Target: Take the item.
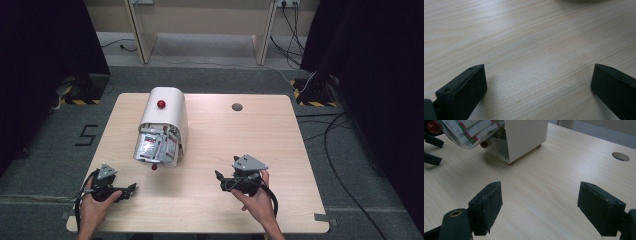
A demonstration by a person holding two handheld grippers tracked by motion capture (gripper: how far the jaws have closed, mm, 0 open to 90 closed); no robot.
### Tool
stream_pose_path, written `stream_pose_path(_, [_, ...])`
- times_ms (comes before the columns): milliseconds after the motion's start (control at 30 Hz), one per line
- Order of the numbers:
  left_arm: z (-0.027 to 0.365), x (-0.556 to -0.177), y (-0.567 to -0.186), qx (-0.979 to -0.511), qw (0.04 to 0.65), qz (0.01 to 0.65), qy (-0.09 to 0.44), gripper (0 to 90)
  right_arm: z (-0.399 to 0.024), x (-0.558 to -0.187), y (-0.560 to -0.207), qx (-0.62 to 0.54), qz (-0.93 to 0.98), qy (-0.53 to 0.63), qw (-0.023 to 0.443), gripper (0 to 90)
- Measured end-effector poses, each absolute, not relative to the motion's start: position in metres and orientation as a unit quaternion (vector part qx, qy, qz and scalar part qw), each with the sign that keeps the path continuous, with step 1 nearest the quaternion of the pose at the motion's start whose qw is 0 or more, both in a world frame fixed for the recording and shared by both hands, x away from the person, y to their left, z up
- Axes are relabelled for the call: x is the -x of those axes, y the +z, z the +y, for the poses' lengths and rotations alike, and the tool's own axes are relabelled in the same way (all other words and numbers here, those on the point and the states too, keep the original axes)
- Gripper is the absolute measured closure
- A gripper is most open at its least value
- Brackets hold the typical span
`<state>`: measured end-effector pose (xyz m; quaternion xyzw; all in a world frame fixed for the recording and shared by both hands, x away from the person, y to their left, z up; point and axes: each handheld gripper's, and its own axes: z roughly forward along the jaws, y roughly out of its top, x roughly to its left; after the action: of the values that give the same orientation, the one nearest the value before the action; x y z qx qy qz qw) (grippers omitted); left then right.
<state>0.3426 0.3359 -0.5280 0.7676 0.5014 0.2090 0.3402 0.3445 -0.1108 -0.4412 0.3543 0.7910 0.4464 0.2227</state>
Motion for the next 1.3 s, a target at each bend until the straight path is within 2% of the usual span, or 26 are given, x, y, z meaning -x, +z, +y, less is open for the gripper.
stream_pose_path(867, [0.336,-0.343,-0.528,-0.768,0.34,0.501,0.209,0.0,-0.069,-0.349,-0.421,-0.319,0.794,0.471,0.215,21.0])
stream_pose_path(1300, [0.336,-0.343,-0.528,-0.767,0.34,0.501,0.209,0.0,-0.051,-0.351,-0.408,-0.297,0.787,0.495,0.217,24.0])
